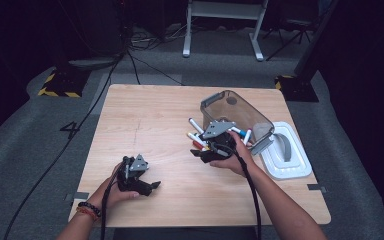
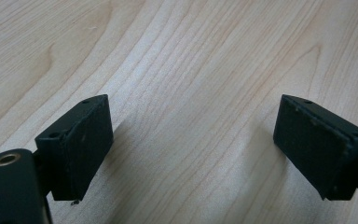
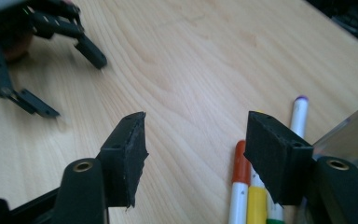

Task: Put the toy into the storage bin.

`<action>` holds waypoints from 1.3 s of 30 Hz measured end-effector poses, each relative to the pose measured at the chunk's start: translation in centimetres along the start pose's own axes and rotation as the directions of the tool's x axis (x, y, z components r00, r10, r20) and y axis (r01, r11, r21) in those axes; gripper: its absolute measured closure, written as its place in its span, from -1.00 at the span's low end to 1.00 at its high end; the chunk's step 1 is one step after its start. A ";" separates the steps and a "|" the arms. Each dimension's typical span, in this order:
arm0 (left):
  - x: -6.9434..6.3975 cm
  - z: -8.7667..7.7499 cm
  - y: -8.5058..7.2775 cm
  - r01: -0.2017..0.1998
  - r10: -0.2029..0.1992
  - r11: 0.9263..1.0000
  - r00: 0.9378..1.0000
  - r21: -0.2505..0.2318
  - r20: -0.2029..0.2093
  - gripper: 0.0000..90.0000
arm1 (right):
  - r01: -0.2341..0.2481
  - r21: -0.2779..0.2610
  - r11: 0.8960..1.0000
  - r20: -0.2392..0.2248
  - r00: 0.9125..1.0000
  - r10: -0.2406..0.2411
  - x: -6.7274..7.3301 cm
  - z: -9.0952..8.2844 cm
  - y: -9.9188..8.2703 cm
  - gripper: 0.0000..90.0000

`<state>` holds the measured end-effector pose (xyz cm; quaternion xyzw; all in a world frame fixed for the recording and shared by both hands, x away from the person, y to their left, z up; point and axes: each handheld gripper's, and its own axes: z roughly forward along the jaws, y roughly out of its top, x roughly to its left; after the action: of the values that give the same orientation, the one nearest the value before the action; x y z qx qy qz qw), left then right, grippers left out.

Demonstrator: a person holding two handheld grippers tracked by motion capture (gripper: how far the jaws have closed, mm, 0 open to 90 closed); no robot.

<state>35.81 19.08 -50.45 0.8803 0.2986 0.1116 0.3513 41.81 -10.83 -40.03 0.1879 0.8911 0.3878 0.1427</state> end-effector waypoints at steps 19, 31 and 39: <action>0.0 0.0 0.0 0.000 0.000 1.000 1.000 0.000 0.000 -0.73 | -0.063 0.121 0.991 0.105 0.993 0.050 -1.0 6.8 -4.3 -0.20; 0.0 0.0 0.0 0.000 0.000 1.000 1.000 0.000 0.000 -0.73 | -0.114 0.120 0.986 0.117 0.988 0.100 -1.5 8.5 -4.9 -0.20; 0.0 0.0 0.0 0.000 0.000 1.000 1.000 0.000 0.001 -0.73 | -0.136 0.113 0.984 -0.001 0.991 0.137 -0.8 7.9 -5.4 0.27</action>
<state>35.81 19.08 -50.45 0.8803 0.2985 0.1113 0.3515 44.52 -9.55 -49.14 0.2547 0.8971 0.3466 0.1011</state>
